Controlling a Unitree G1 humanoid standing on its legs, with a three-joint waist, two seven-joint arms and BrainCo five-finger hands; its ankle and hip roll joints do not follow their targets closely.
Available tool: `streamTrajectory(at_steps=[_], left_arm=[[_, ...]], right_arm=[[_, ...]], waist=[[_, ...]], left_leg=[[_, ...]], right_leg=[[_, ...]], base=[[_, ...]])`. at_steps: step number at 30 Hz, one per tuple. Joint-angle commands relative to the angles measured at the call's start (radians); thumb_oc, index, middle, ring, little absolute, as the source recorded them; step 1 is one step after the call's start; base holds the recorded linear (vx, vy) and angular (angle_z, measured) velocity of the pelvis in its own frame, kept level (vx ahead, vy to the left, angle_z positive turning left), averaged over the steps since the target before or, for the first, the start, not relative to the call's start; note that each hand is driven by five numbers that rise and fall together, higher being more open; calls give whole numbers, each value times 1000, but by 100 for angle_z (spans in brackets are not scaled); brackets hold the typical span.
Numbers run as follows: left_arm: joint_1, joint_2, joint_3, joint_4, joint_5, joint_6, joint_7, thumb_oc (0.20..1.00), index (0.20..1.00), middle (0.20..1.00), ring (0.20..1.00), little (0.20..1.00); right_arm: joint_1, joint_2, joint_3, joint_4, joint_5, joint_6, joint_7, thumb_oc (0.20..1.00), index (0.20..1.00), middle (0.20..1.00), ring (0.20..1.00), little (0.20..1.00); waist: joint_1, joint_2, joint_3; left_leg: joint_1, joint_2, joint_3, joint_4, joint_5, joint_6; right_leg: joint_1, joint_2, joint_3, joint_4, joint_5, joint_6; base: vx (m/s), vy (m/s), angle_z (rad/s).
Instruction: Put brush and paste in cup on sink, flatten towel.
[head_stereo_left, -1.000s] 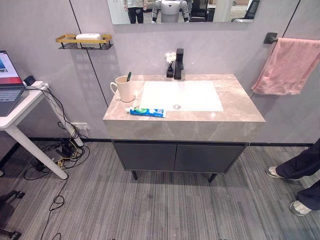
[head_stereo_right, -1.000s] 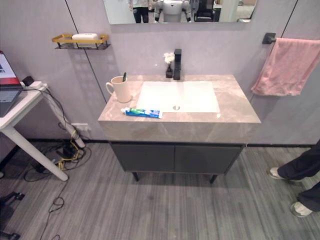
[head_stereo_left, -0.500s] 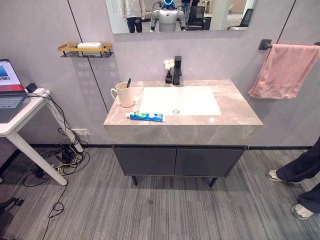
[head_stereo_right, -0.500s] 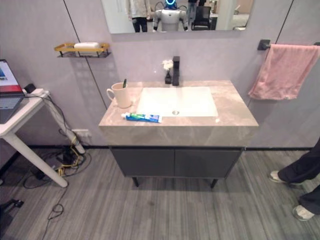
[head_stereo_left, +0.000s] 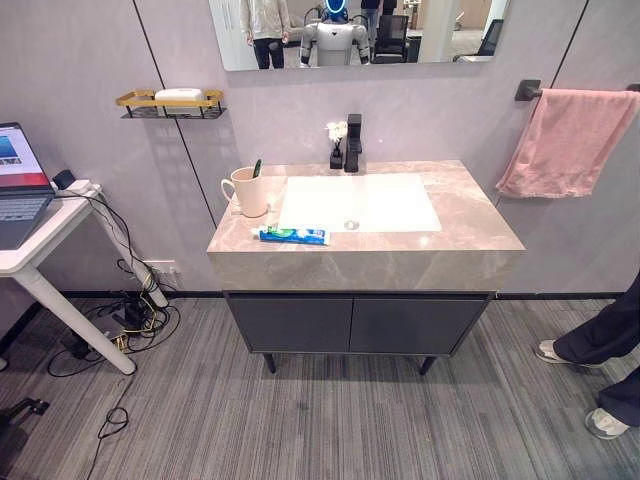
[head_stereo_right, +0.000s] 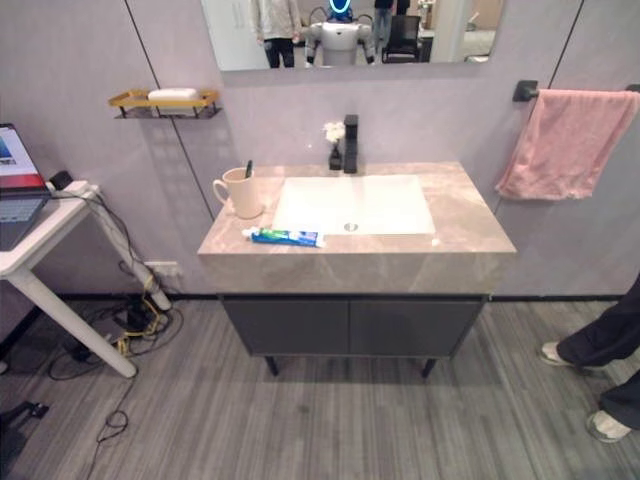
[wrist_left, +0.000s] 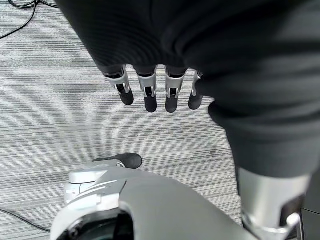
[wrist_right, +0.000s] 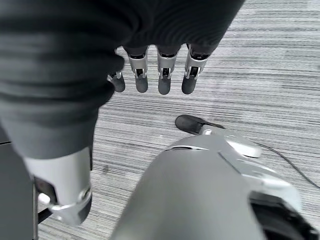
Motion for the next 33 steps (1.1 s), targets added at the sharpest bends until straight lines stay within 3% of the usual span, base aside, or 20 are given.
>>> streamTrajectory(at_steps=[1, 14, 23, 27, 31, 33], left_arm=[[-36, 6, 27, 75, 1, -3, -11, 1000, 1000, 1000, 1000, 1000], [-40, 11, 21, 66, 1, -7, -16, 1000, 1000, 1000, 1000, 1000], [-50, 31, 2, -3, 12, -47, 15, 1000, 1000, 1000, 1000, 1000], [-55, 53, -21, -99, -2, -74, 33, 1000, 1000, 1000, 1000, 1000], [-59, 67, -32, -138, 3, -82, 36, 1000, 1000, 1000, 1000, 1000], [-12, 111, -41, -323, 14, -101, 28, 1000, 1000, 1000, 1000, 1000]], right_arm=[[-44, 34, 16, 61, -16, -4, 8, 1000, 1000, 1000, 1000, 1000], [-49, 27, 17, 64, -29, 4, 12, 1000, 1000, 1000, 1000, 1000], [-65, 24, 13, -3, 15, -22, 6, 1000, 1000, 1000, 1000, 1000], [-104, 23, 54, -88, 13, -48, -16, 1000, 1000, 1000, 1000, 1000], [-105, 20, 74, -116, -14, -52, -21, 1000, 1000, 1000, 1000, 1000], [-77, 6, 52, -232, 8, -82, -38, 1000, 1000, 1000, 1000, 1000]], waist=[[-2, -68, -14], [6, -75, 0], [15, -83, 28], [28, -81, 83], [31, -88, 92], [28, -95, 106]], left_leg=[[0, -26, -73, -40, -11, -3], [-13, -42, -72, -6, -32, 10], [-60, -73, -64, 67, -62, 29], [-104, -105, -61, 139, -88, 52], [-108, -117, -67, 163, -101, 60], [-119, -127, -74, 196, -117, 66]], right_leg=[[17, -43, 58, 43, -46, 66], [14, -54, 63, 54, -46, 72], [-27, -81, 75, 110, -51, 90], [-87, -107, 77, 201, -63, 110], [-84, -117, 67, 221, -70, 114], [-94, -128, 64, 269, -82, 122]], base=[[0, 0, 0], [-6, 25, 0], [-32, 75, -2], [-83, 143, -3], [12, 87, 3], [1, 68, 5]])
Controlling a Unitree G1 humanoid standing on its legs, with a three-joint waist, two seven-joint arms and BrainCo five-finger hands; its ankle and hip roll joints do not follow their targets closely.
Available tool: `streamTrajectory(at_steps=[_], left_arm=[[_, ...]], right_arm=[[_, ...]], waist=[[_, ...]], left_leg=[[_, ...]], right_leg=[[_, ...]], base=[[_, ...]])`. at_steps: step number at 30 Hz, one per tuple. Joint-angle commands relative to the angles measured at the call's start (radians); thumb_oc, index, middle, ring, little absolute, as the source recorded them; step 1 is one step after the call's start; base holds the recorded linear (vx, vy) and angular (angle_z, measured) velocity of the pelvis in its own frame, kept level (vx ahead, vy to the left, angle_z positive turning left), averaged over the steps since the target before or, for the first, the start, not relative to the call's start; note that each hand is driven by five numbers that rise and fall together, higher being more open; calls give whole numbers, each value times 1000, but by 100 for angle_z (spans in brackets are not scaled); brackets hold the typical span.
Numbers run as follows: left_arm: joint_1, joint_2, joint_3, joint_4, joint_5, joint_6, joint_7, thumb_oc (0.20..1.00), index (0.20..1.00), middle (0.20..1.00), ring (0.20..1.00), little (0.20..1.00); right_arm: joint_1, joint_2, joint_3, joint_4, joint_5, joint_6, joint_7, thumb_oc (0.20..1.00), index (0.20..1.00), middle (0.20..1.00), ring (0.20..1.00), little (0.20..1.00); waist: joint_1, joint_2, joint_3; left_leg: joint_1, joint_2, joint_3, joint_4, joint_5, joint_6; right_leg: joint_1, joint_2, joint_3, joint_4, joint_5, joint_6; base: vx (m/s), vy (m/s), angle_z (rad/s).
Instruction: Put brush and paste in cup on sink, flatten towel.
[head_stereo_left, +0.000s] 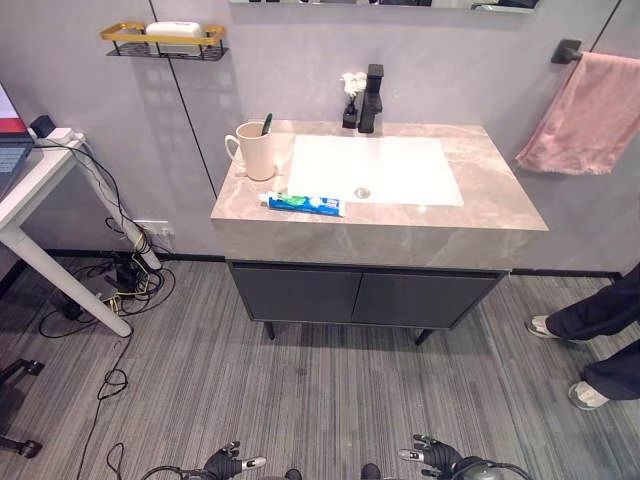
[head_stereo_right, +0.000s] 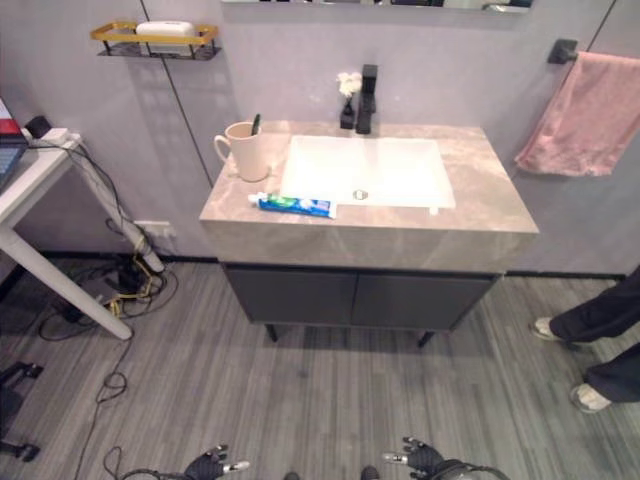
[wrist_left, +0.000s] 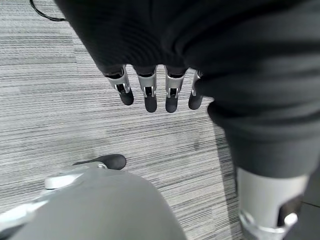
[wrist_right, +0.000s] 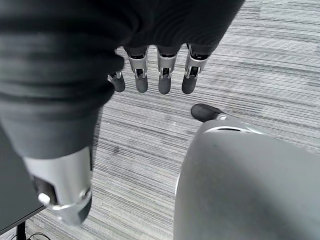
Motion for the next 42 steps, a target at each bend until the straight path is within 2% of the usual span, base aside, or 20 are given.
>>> streamTrajectory(at_steps=[1, 4, 8, 9, 11, 12, 14, 16, 17, 18, 19, 20, 25, 31, 34, 37, 38, 39, 40, 42], left_arm=[[32, 66, -1, -164, 8, -58, 14, 1000, 1000, 1000, 1000, 1000], [76, 120, 3, -291, 37, -58, 9, 1000, 1000, 1000, 1000, 1000], [92, 145, 17, -353, 32, -51, 11, 1000, 1000, 1000, 1000, 1000], [104, 154, 25, -393, 39, -47, 5, 1000, 1000, 1000, 1000, 1000], [100, 153, 39, -382, 39, -48, 12, 1000, 1000, 1000, 1000, 1000], [92, 149, 39, -373, 40, -50, 17, 1000, 1000, 1000, 1000, 1000], [89, 147, 45, -371, 36, -51, 21, 1000, 1000, 1000, 1000, 1000], [77, 140, 50, -375, 26, -55, 33, 1000, 1000, 1000, 1000, 1000], [81, 139, 52, -382, 24, -53, 36, 1000, 1000, 1000, 1000, 1000], [82, 140, 52, -382, 24, -53, 36, 1000, 1000, 1000, 1000, 1000], [82, 140, 48, -384, 28, -49, 36, 1000, 1000, 1000, 1000, 1000], [76, 143, 45, -371, 25, -52, 38, 1000, 1000, 1000, 1000, 1000], [75, 136, 45, -350, 7, -52, 38, 1000, 1000, 1000, 1000, 1000], [88, 142, 49, -350, 6, -50, 39, 1000, 1000, 1000, 1000, 1000], [90, 148, 49, -344, 14, -48, 37, 1000, 1000, 1000, 1000, 1000], [91, 159, 46, -353, 18, -41, 36, 1000, 1000, 1000, 1000, 1000], [90, 160, 46, -354, 18, -41, 35, 1000, 1000, 1000, 1000, 1000], [68, 164, 34, -358, 11, -43, 43, 1000, 1000, 1000, 1000, 1000], [49, 161, 29, -353, 7, -47, 49, 1000, 1000, 1000, 1000, 1000], [43, 161, 16, -354, 3, -53, 52, 1000, 1000, 1000, 1000, 1000]], right_arm=[[21, -8, 4, -109, 9, -70, -24, 1000, 1000, 1000, 1000, 1000], [47, -32, -16, -211, 20, -81, -30, 1000, 1000, 1000, 1000, 1000], [45, -50, -13, -293, 11, -74, -26, 1000, 1000, 1000, 1000, 1000], [56, -67, -19, -356, 0, -74, -24, 1000, 1000, 1000, 1000, 1000], [48, -81, -13, -376, -1, -76, -25, 1000, 1000, 1000, 1000, 1000], [33, -83, 0, -371, -6, -79, -28, 1000, 1000, 1000, 1000, 1000], [25, -85, 6, -380, -11, -78, -30, 1000, 1000, 1000, 1000, 1000], [2, -88, 22, -383, -27, -76, -36, 1000, 1000, 1000, 1000, 1000], [11, -93, 33, -403, -43, -74, -27, 1000, 1000, 1000, 1000, 1000], [11, -92, 34, -403, -43, -74, -27, 1000, 1000, 1000, 1000, 1000], [15, -97, 40, -407, -52, -75, -29, 1000, 1000, 1000, 1000, 1000], [17, -98, 42, -406, -56, -75, -27, 1000, 1000, 1000, 1000, 1000], [27, -126, 46, -435, -84, -74, -20, 1000, 1000, 1000, 1000, 1000], [36, -156, 67, -469, -134, -76, -9, 1000, 1000, 1000, 1000, 1000], [47, -166, 75, -469, -152, -80, -8, 1000, 1000, 1000, 1000, 1000], [66, -165, 74, -477, -159, -84, -22, 1000, 1000, 1000, 1000, 1000], [66, -165, 73, -477, -159, -84, -22, 1000, 1000, 1000, 1000, 1000], [57, -164, 75, -464, -148, -90, -38, 1000, 1000, 1000, 1000, 1000], [50, -170, 80, -464, -155, -87, -41, 1000, 1000, 1000, 1000, 1000], [46, -178, 82, -456, -160, -89, -48, 1000, 1000, 1000, 1000, 1000]], waist=[[8, -37, -10], [2, -44, 19], [0, -39, 51], [-4, -36, 58], [-12, -41, 60], [-20, -50, 66], [-23, -51, 73], [-28, -53, 85], [-24, -65, 69], [-25, -64, 68], [-28, -62, 60], [-33, -69, 50], [-43, -52, 23], [-53, -44, 3], [-51, -39, -2], [-47, -48, 2], [-51, -47, -1], [-41, -64, 36], [-38, -64, 51], [-27, -57, 64]], left_leg=[[-66, -53, -71, 117, -90, 18], [-81, -77, -82, 191, -127, 34], [-77, -88, -73, 240, -162, 68], [-71, -91, -72, 267, -183, 75], [-48, -90, -61, 261, -205, 72], [-28, -94, -68, 255, -216, 69], [-16, -93, -69, 257, -228, 67], [10, -82, -78, 259, -247, 55], [23, -61, -78, 264, -259, 42], [23, -60, -79, 264, -259, 42], [20, -40, -86, 285, -262, 36], [18, -29, -92, 281, -248, 24], [59, 34, -117, 230, -212, -12], [109, 104, -117, 192, -150, -58], [99, 135, -119, 225, -73, -78], [-9, 167, -107, 384, 82, -101], [-21, 167, -113, 395, 78, -101], [-141, 152, -88, 495, 85, -74], [-205, 150, -36, 424, 36, -70], [-268, 125, 7, 297, -12, -74]], right_leg=[[15, -52, 45, 76, -17, 66], [-24, -74, 57, 188, -2, 65], [-96, -95, 81, 351, 72, 59], [-142, -65, 82, 374, 47, 56], [-188, -60, 18, 251, 48, 52], [-231, -44, 28, 168, 80, 62], [-244, -45, 32, 130, 114, 73], [-276, -51, 51, 73, 178, 94], [-248, -37, 12, 59, 157, 79], [-246, -36, 10, 58, 156, 79], [-232, -2, 33, 61, 145, 68], [-225, 7, 33, 57, 140, 64], [-213, 31, -26, 67, 101, 44], [-213, 67, -49, 116, 35, 17], [-201, 96, -53, 123, 10, -4], [-148, 117, -50, 83, -9, -42], [-151, 117, -54, 82, -7, -43], [-114, 109, -56, 40, -8, -57], [-95, 87, -65, 15, -4, -46], [-64, 65, -62, -17, -4, -30]], base=[[4, 90, 8], [15, 105, 9], [27, 123, 8], [166, 113, -14], [216, 5, -33], [202, -83, -20], [179, -74, 14], [278, -158, 24], [247, -173, 4], [275, -223, 9], [180, -152, 11], [228, -192, 19], [207, -133, 36], [172, -112, 1], [175, -132, -3], [125, -131, 9], [58, -170, 17], [58, -71, 11], [112, -30, 12], [122, 181, 51]])
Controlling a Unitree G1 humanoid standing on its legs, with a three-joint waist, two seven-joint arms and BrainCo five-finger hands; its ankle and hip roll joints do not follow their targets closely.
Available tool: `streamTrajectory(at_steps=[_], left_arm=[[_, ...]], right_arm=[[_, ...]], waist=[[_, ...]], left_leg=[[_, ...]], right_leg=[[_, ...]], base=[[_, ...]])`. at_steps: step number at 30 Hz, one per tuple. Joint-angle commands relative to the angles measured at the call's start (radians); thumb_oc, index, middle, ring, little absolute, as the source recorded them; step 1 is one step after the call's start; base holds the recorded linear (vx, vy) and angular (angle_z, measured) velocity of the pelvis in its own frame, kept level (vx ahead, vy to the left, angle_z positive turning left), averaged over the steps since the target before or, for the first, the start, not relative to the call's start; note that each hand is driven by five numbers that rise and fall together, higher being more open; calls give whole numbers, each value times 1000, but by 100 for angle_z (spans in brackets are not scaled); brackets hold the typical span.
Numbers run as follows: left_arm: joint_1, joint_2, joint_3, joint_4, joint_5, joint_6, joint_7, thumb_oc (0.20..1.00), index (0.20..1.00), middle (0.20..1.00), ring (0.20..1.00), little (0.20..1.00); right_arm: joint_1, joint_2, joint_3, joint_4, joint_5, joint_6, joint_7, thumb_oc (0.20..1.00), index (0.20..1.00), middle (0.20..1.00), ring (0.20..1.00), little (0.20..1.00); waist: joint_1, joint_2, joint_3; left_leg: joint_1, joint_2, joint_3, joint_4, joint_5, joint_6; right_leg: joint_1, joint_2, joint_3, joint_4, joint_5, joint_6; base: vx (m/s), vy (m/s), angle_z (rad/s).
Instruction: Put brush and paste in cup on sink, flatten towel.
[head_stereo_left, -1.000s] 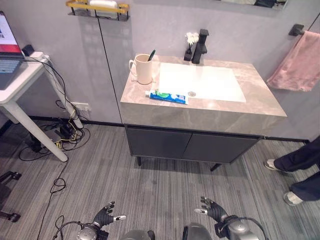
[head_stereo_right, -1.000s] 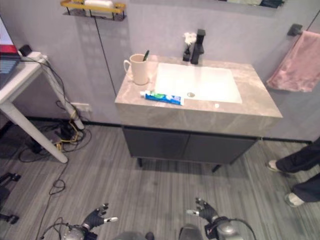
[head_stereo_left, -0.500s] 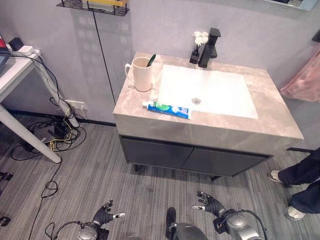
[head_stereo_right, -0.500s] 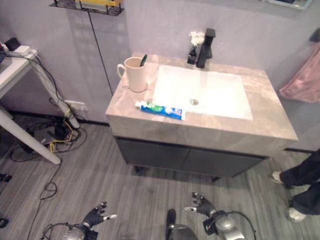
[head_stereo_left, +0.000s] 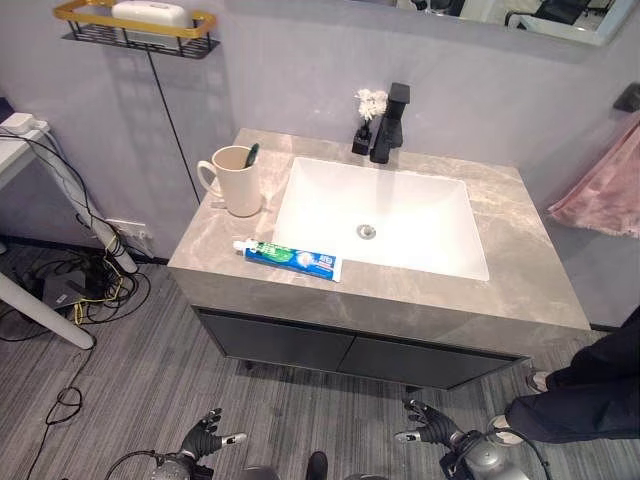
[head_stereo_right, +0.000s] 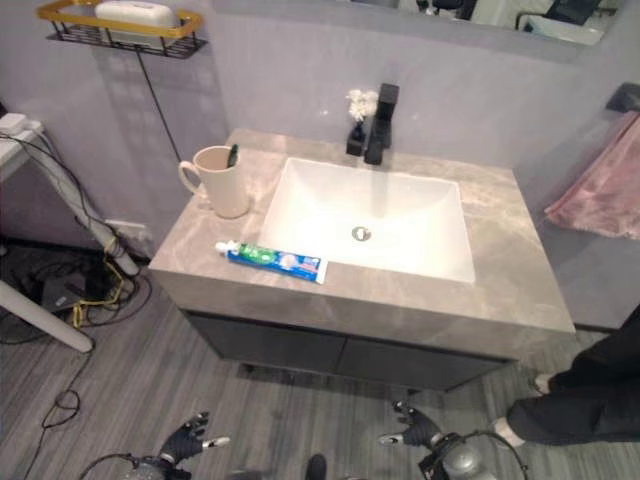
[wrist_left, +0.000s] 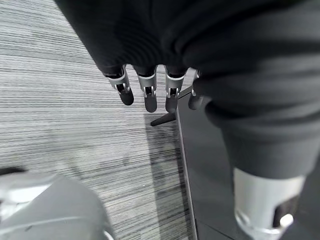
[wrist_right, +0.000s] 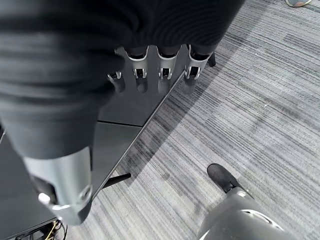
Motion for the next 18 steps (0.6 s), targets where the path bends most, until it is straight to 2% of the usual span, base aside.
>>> streamTrajectory(at_steps=[1, 3, 4, 5, 6, 7, 8, 9, 12, 15, 16, 17, 18], left_arm=[[28, 22, -18, -33, 4, -44, 22, 1000, 1000, 1000, 1000, 1000], [20, 26, -30, -27, 15, -49, 29, 1000, 1000, 1000, 1000, 1000], [20, 26, -30, -27, 15, -50, 29, 1000, 1000, 1000, 1000, 1000], [38, 36, -29, -51, 18, -47, 19, 1000, 1000, 1000, 1000, 1000], [38, 36, -29, -52, 18, -47, 19, 1000, 1000, 1000, 1000, 1000], [44, 40, -25, -61, 34, -51, 21, 1000, 1000, 1000, 1000, 1000], [45, 40, -25, -61, 34, -51, 21, 1000, 1000, 1000, 1000, 1000], [59, 46, -23, -73, 38, -52, 14, 1000, 1000, 1000, 1000, 1000], [89, 64, -27, -100, 50, -52, 1, 1000, 1000, 1000, 1000, 1000], [103, 92, -35, -128, 84, -55, -7, 1000, 1000, 1000, 1000, 1000], [104, 93, -35, -129, 84, -55, -7, 1000, 1000, 1000, 1000, 1000], [106, 111, -51, -138, 107, -54, -16, 1000, 1000, 1000, 1000, 1000], [106, 115, -60, -137, 116, -53, -21, 1000, 1000, 1000, 1000, 1000]], right_arm=[[-8, -46, 3, -36, -14, -52, -23, 1000, 1000, 1000, 1000, 1000], [-12, -47, 11, -31, -23, -53, -24, 1000, 1000, 1000, 1000, 1000], [-12, -47, 11, -31, -23, -53, -24, 1000, 1000, 1000, 1000, 1000], [-10, -41, 17, -28, -30, -51, -13, 1000, 1000, 1000, 1000, 1000], [-11, -42, 17, -28, -30, -51, -13, 1000, 1000, 1000, 1000, 1000], [-6, -34, 13, -27, -37, -53, -14, 1000, 1000, 1000, 1000, 1000], [-6, -34, 14, -27, -37, -54, -14, 1000, 1000, 1000, 1000, 1000], [0, -31, 7, -21, -43, -54, -12, 1000, 1000, 1000, 1000, 1000], [10, -22, 3, -16, -57, -54, -9, 1000, 1000, 1000, 1000, 1000], [4, -13, 9, -25, -66, -59, -4, 1000, 1000, 1000, 1000, 1000], [5, -12, 9, -25, -66, -59, -4, 1000, 1000, 1000, 1000, 1000], [9, -7, 10, -24, -67, -61, -3, 1000, 1000, 1000, 1000, 1000], [11, -5, 7, -21, -64, -62, -6, 1000, 1000, 1000, 1000, 1000]], waist=[[12, 48, 9], [32, 64, 10], [32, 64, 11], [49, 69, 8], [48, 69, 7], [38, 69, -4], [39, 69, -3], [38, 68, -15], [41, 69, -24], [43, 68, -12], [45, 67, -12], [39, 67, 0], [34, 65, 2]], left_leg=[[81, -17, 14, -496, 176, -23], [35, -32, -4, -581, 263, -37], [37, -32, -4, -582, 264, -37], [66, -63, -58, -563, 240, -28], [65, -63, -59, -566, 244, -28], [80, -79, -74, -542, 218, -19], [80, -79, -73, -540, 216, -19], [100, -97, -73, -523, 183, -4], [132, -118, -63, -506, 142, 26], [167, -127, -51, -503, 116, 59], [167, -128, -48, -503, 116, 59], [176, -136, -67, -489, 106, 69], [185, -142, -79, -483, 92, 70]], right_leg=[[37, -106, 15, 36, -6, 188], [66, -93, 30, 16, -13, 189], [67, -93, 30, 16, -13, 189], [81, -96, 64, 39, -31, 197], [79, -96, 63, 39, -29, 197], [81, -114, 77, 50, -34, 208], [82, -114, 78, 51, -34, 208], [97, -134, 98, 57, -41, 220], [106, -163, 113, 100, -55, 244], [53, -185, 120, 230, -18, 268], [50, -185, 123, 234, -20, 268], [34, -173, 148, 296, -1, 275], [26, -174, 158, 274, 5, 275]], base=[[145, 252, 21], [150, 181, -10], [219, 174, -32], [146, 125, -52], [252, 289, -72], [100, 166, -68], [227, 312, -69], [188, 243, -43], [176, 272, -14], [59, 188, -27], [21, 120, -23], [59, 89, -7], [81, 79, 18]])
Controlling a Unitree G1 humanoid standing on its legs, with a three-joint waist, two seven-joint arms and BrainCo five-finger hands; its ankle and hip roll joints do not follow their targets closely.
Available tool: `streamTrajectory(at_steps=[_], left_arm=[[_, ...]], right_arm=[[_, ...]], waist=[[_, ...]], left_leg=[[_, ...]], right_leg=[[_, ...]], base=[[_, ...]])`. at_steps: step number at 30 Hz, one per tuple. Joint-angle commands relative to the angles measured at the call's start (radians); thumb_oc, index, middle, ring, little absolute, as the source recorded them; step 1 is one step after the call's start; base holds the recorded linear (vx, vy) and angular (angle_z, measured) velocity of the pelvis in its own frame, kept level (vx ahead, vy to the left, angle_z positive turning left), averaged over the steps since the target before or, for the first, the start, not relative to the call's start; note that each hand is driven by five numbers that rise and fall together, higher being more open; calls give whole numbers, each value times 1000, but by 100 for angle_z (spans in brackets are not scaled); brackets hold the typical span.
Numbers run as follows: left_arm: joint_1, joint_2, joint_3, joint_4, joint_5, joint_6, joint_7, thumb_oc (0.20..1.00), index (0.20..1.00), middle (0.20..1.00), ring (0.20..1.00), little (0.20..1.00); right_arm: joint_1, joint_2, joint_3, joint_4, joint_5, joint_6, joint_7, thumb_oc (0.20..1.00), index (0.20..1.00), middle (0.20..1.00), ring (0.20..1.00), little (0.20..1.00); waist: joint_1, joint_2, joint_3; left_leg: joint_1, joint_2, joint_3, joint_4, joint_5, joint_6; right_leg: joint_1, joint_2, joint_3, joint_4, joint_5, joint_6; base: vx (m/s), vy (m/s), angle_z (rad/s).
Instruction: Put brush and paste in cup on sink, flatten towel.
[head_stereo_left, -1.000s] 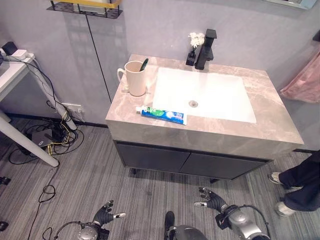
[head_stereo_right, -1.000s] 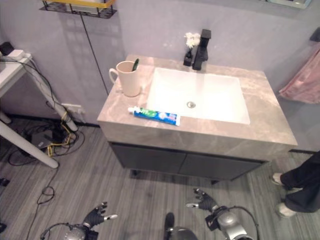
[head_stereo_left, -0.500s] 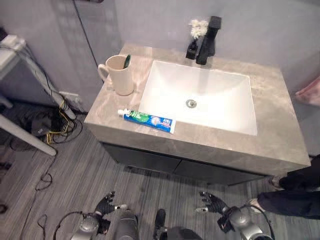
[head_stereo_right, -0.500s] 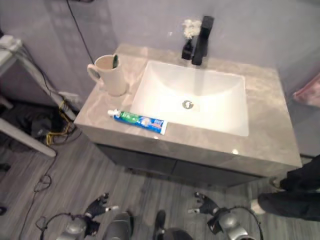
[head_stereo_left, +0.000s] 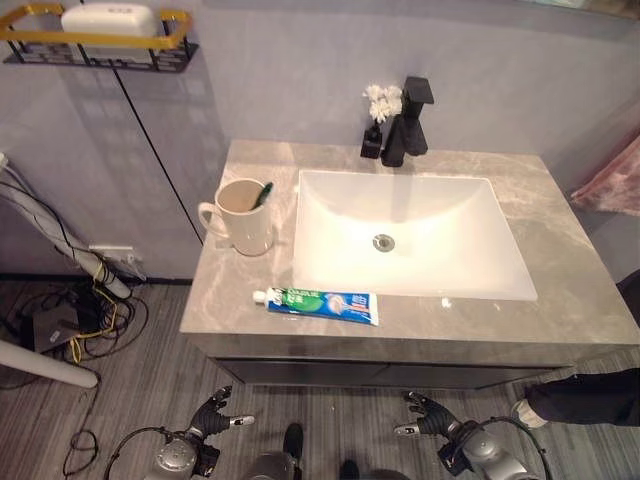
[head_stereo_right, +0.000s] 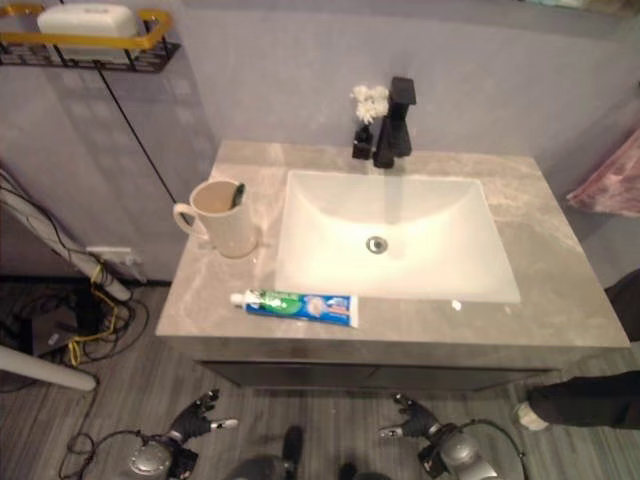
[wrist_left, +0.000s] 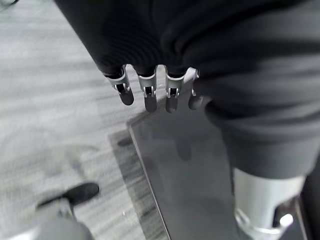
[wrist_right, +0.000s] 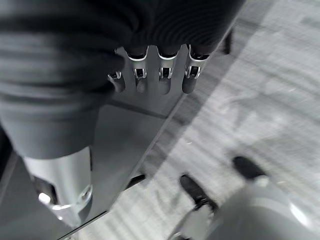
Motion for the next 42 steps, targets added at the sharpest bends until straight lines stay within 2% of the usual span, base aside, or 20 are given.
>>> streamTrajectory(at_steps=[1, 2, 4, 5, 6, 10, 15, 18, 23, 26, 27, 31, 33, 35, 39, 40, 42], left_arm=[[46, 41, -8, -41, 64, -27, -16, 1000, 1000, 1000, 1000, 1000], [48, 35, -11, -26, 60, -31, -11, 1000, 1000, 1000, 1000, 1000], [44, 33, -13, -16, 59, -31, -8, 1000, 1000, 1000, 1000, 1000], [34, 34, -24, -13, 79, -33, -1, 1000, 1000, 1000, 1000, 1000], [36, 36, -23, -27, 79, -33, -4, 1000, 1000, 1000, 1000, 1000], [55, 42, -9, -12, 97, -34, 0, 1000, 1000, 1000, 1000, 1000], [57, 40, -10, 1, 104, -28, -1, 1000, 1000, 1000, 1000, 1000], [47, 47, -14, -12, 116, -31, 7, 1000, 1000, 1000, 1000, 1000], [80, 115, 8, -165, 133, -51, 4, 1000, 1000, 1000, 1000, 1000], [155, 204, 34, -334, 153, -70, -30, 1000, 1000, 1000, 1000, 1000], [161, 208, 38, -342, 152, -67, -32, 1000, 1000, 1000, 1000, 1000], [362, 413, 201, -632, 178, -124, -73, 1000, 1000, 1000, 1000, 1000], [392, 452, 242, -665, 183, -127, -73, 1000, 1000, 1000, 1000, 1000], [484, 534, 396, -792, 177, -141, -68, 1000, 1000, 1000, 1000, 1000], [531, 564, 529, -879, 120, -149, -66, 1000, 1000, 1000, 1000, 1000], [537, 570, 604, -899, 66, -152, -60, 1000, 1000, 1000, 1000, 1000], [524, 580, 646, -905, 12, -151, -62, 1000, 1000, 1000, 1000, 1000]], right_arm=[[6, -2, -11, -18, -9, -30, 5, 1000, 1000, 1000, 1000, 1000], [-9, 2, -1, -6, -15, -28, 2, 1000, 1000, 1000, 1000, 1000], [-16, 3, 4, -6, -18, -28, 3, 1000, 1000, 1000, 1000, 1000], [-12, -1, 7, -4, -23, -27, 0, 1000, 1000, 1000, 1000, 1000], [-12, -5, 8, -1, -28, -31, -2, 1000, 1000, 1000, 1000, 1000], [-10, -45, 15, -22, -45, -36, 3, 1000, 1000, 1000, 1000, 1000], [6, -75, -6, -19, -38, -35, -1, 1000, 1000, 1000, 1000, 1000], [9, -77, -21, 31, -34, -33, -12, 1000, 1000, 1000, 1000, 1000], [-1, -76, -61, 139, -14, -29, -34, 1000, 1000, 1000, 1000, 1000], [-9, -75, -81, 240, -19, -23, -47, 1000, 1000, 1000, 1000, 1000], [-10, -72, -80, 244, -20, -26, -47, 1000, 1000, 1000, 1000, 1000], [-25, -49, -134, 444, -38, -9, -77, 1000, 1000, 1000, 1000, 1000], [-23, -41, -143, 461, -35, -3, -78, 1000, 1000, 1000, 1000, 1000], [-2, -26, -185, 521, -23, 15, -75, 1000, 1000, 1000, 1000, 1000], [29, -12, -195, 547, -25, 35, -54, 1000, 1000, 1000, 1000, 1000], [52, -4, -197, 527, -17, 41, -38, 1000, 1000, 1000, 1000, 1000], [60, 0, -192, 521, -9, 46, -30, 1000, 1000, 1000, 1000, 1000]], waist=[[20, -23, -6], [38, -20, -6], [34, -20, -5], [30, -30, -7], [32, -35, -10], [50, -49, -25], [39, -45, -32], [31, -33, -34], [37, 5, -35], [52, 32, -37], [51, 31, -37], [90, 64, -43], [96, 66, -46], [111, 75, -52], [115, 78, -57], [114, 82, -59], [105, 83, -58]], left_leg=[[-53, 22, -46, 148, -111, -33], [-41, 52, -36, 135, -116, -45], [-36, 57, -54, 134, -118, -51], [-39, 50, -76, 141, -117, -58], [-37, 49, -80, 136, -116, -63], [-35, 87, -91, 94, -92, -94], [-49, 134, -133, 55, -46, -132], [-48, 160, -151, -4, -1, -151], [-70, 188, -163, -123, 96, -180], [-81, 190, -166, -142, 116, -188], [-81, 191, -167, -143, 116, -188], [-75, 177, -171, -147, 105, -181], [-71, 175, -168, -147, 101, -178], [-59, 165, -165, -146, 93, -174], [-50, 157, -172, -149, 89, -171], [-47, 154, -176, -152, 89, -171], [-47, 152, -179, -153, 89, -170]], right_leg=[[3, -66, 21, -141, 179, 71], [-6, -138, -66, -227, 224, 78], [-1, -141, -57, -254, 242, 87], [16, -135, -16, -280, 249, 104], [20, -131, -13, -287, 238, 99], [45, -99, -64, -338, 197, 79], [60, -56, -87, -376, 175, 49], [59, -35, -111, -382, 165, 35], [43, -21, -168, -423, 169, 31], [42, -20, -188, -438, 173, 31], [43, -19, -189, -438, 174, 30], [63, -26, -191, -469, 185, 37], [67, -27, -186, -471, 186, 39], [76, -35, -181, -470, 186, 41], [84, -43, -183, -466, 183, 42], [87, -44, -185, -464, 181, 41], [85, -46, -184, -462, 181, 41]], base=[[115, -90, 35], [81, -107, 29], [107, -117, -9], [122, -121, -2], [91, -128, 34], [30, -198, 36], [6, -211, 15], [-21, -152, 24], [-73, -72, 28], [-20, -20, 26], [-2, -5, 35], [6, 35, 16], [15, 16, -1], [33, 35, -2], [10, 5, 0], [0, 0, 0], [0, 5, 3]])
